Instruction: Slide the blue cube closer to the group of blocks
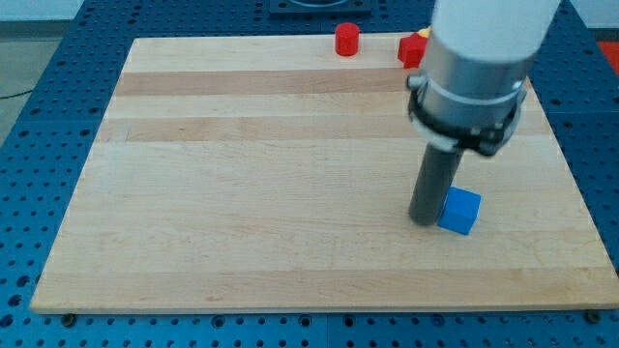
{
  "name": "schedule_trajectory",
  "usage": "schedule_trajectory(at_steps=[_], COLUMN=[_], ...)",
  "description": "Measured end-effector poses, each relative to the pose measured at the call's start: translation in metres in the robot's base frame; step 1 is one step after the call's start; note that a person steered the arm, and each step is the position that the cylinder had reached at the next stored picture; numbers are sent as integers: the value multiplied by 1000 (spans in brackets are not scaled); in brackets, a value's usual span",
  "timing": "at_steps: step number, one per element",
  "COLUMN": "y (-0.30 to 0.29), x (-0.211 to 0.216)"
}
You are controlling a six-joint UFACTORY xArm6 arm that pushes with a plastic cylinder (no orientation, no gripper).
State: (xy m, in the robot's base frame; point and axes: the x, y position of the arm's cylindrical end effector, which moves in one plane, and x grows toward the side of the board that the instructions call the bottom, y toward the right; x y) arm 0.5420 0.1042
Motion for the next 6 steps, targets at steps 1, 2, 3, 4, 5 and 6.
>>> schedule_trajectory(at_steps=[1,2,3,4,5,6], y=[15,47,48,48,49,59], x=[29,12,-15,-39,-70,-109])
